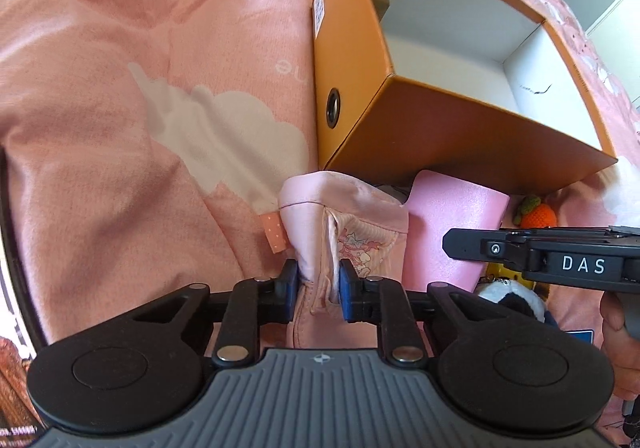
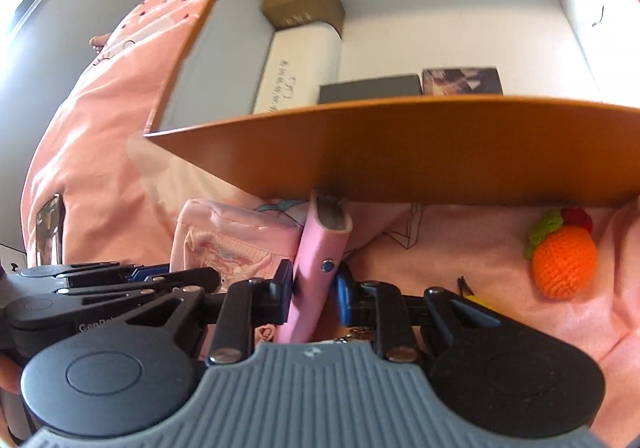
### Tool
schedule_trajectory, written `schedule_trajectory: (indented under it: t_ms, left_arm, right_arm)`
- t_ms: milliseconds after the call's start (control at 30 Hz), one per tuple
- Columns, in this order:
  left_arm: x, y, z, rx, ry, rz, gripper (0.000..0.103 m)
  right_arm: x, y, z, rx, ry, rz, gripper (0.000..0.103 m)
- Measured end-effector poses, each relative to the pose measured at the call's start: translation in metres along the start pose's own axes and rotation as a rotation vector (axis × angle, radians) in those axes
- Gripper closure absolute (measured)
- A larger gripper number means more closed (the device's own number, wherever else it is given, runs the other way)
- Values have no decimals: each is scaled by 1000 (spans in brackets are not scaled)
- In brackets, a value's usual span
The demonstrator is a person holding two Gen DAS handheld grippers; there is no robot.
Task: Organize objects
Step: 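Lift the pink pouch over the orange box with the left tool while the right carries the wallet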
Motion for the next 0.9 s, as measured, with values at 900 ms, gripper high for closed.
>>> schedule_trajectory:
  t_ms: [900]
  left_arm:
    - [83,-126,-70,272,259,63,82]
  right_arm:
    - [19,-61,-171,413,32,-86,85]
Point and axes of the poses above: each gripper's, at about its wrist camera, not at the fingertips, and z roughly the way its jaws point, x to its right, y to its underside, the point moved 2 cm from there along z, roughly the way its jaws point
